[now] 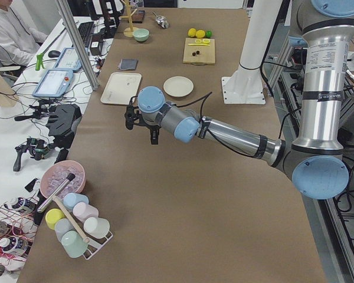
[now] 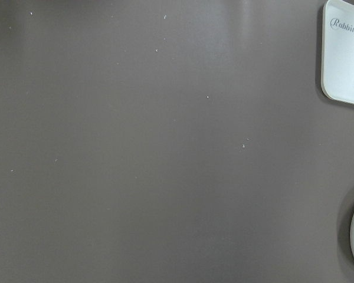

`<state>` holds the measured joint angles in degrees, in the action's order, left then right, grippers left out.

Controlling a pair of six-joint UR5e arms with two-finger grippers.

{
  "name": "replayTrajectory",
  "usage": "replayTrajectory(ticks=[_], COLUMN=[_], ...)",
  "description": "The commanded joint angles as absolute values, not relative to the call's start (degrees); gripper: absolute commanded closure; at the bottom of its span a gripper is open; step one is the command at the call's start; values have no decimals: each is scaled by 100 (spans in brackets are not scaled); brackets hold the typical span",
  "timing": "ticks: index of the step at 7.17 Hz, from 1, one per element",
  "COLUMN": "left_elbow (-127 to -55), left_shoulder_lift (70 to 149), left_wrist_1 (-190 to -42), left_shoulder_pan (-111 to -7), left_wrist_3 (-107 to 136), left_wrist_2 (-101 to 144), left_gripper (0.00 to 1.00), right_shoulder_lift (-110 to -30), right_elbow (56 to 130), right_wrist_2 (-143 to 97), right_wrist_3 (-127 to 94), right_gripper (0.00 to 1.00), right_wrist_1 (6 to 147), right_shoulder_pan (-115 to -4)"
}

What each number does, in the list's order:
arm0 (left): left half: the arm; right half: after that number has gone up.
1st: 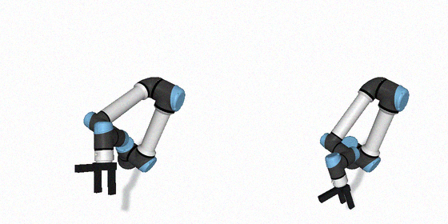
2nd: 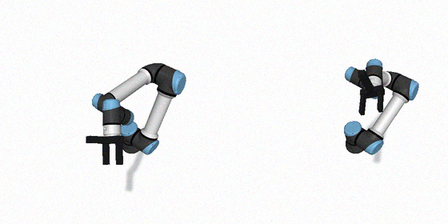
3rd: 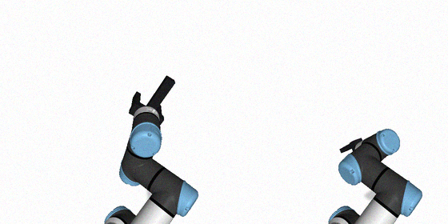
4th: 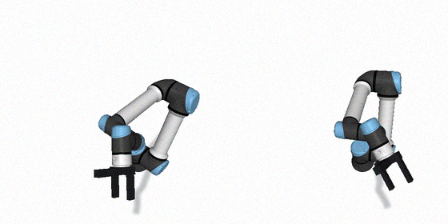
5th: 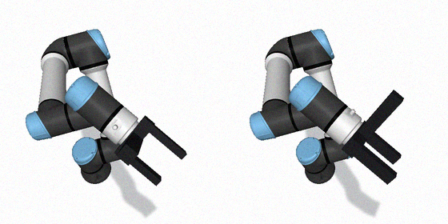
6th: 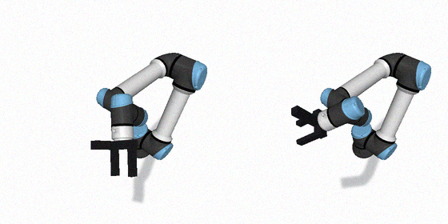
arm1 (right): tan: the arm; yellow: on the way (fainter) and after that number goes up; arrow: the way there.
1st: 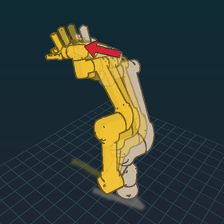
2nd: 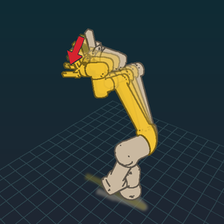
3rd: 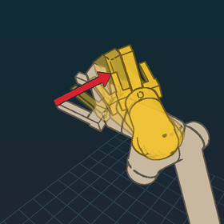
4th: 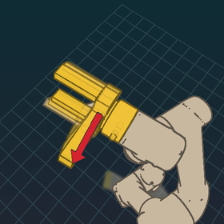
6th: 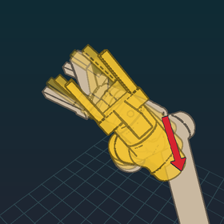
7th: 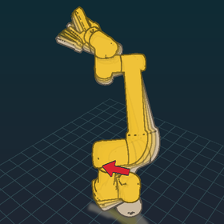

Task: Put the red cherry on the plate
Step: 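Move the right gripper over the cherries on the cutting board, then lower the right gripper and grasp the cherry pair by the stem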

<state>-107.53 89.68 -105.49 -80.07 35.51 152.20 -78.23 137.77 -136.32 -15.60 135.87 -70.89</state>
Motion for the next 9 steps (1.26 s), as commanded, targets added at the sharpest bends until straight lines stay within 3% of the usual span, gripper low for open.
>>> replayTrajectory(ticks=[1,3,6,9], left_elbow=[-10749,-10784,-10758,-10697], left_shoulder_lift=[8930,8930,8921,8930], left_wrist_1=[-10556,-10564,-10573,-10573], left_shoulder_pan=[-7998,-7989,-7963,-7884], left_wrist_3=[3542,3542,3542,3542], left_wrist_2=[15214,15205,14890,14827], left_gripper=[2,1,2,1], right_shoulder_lift=[-7822,-7875,-8768,-8965], right_elbow=[13957,13574,12492,12409], right_wrist_2=[-13571,-13456,-12571,-11525], right_wrist_3=[-1819,-2359,-4251,-4909], right_gripper=[0,0,0,1], right_wrist_1=[13570,12768,9212,8991], right_shoulder_pan=[-6471,-6023,-4828,-3897])
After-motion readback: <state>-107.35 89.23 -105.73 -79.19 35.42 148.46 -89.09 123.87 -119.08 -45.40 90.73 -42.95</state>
